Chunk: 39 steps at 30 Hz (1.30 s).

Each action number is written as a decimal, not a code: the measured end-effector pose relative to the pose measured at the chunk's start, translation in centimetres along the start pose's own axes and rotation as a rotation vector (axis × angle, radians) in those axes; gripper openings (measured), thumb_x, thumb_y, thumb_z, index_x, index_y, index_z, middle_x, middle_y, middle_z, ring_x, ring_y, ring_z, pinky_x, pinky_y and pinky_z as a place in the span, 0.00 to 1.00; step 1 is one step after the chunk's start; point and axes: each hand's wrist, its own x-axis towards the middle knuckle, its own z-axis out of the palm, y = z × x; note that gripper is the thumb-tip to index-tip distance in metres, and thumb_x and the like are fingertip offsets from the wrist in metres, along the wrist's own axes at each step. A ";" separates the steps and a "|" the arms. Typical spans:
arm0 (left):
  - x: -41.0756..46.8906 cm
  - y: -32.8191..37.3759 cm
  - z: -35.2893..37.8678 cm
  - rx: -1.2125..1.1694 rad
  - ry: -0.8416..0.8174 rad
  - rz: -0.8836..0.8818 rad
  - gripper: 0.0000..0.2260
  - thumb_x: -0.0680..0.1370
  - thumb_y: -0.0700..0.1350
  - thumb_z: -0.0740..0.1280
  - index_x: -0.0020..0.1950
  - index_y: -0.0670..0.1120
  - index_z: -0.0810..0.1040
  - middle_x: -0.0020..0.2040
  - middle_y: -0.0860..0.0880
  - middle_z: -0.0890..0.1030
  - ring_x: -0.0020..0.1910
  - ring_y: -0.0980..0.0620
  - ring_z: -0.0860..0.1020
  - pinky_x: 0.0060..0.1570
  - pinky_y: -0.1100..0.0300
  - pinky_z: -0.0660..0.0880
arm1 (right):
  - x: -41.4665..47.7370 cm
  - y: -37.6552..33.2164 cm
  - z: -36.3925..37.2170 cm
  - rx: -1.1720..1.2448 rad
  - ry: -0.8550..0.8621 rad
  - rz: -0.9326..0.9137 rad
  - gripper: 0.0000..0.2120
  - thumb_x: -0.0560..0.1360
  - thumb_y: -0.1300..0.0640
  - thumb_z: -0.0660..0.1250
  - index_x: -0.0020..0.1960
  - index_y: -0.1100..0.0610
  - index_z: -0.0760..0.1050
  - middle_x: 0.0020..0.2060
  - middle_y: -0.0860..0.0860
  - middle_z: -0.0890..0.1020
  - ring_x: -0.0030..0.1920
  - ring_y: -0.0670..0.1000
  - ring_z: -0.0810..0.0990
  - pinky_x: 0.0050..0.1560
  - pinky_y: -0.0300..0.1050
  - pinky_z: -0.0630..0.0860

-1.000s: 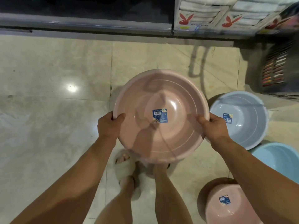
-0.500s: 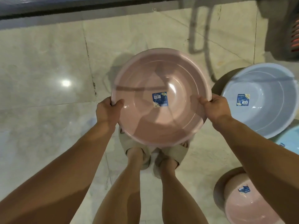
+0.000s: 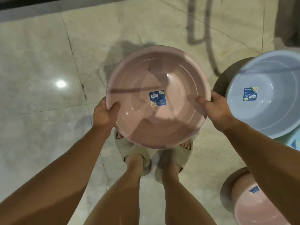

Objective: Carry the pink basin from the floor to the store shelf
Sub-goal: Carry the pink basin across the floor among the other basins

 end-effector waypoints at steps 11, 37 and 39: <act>-7.1 5.9 -4.7 0.036 -0.057 0.083 0.06 0.80 0.46 0.70 0.56 0.47 0.79 0.45 0.55 0.82 0.43 0.59 0.79 0.38 0.63 0.73 | -9.0 -3.2 -4.0 0.162 0.097 0.046 0.04 0.70 0.52 0.77 0.44 0.45 0.85 0.41 0.48 0.87 0.46 0.54 0.87 0.48 0.51 0.84; -23.2 28.5 10.1 0.349 -0.345 0.352 0.10 0.78 0.49 0.74 0.56 0.45 0.84 0.48 0.44 0.86 0.43 0.43 0.83 0.37 0.58 0.76 | -20.7 1.8 -26.6 0.614 0.456 0.147 0.08 0.75 0.58 0.69 0.41 0.46 0.80 0.40 0.45 0.85 0.42 0.48 0.82 0.42 0.44 0.78; -23.9 28.8 12.9 0.392 -0.354 0.374 0.10 0.79 0.48 0.73 0.56 0.44 0.84 0.48 0.43 0.86 0.44 0.41 0.84 0.39 0.56 0.76 | -20.3 3.4 -28.5 0.625 0.476 0.159 0.07 0.76 0.59 0.69 0.41 0.48 0.80 0.39 0.45 0.84 0.40 0.45 0.81 0.39 0.41 0.76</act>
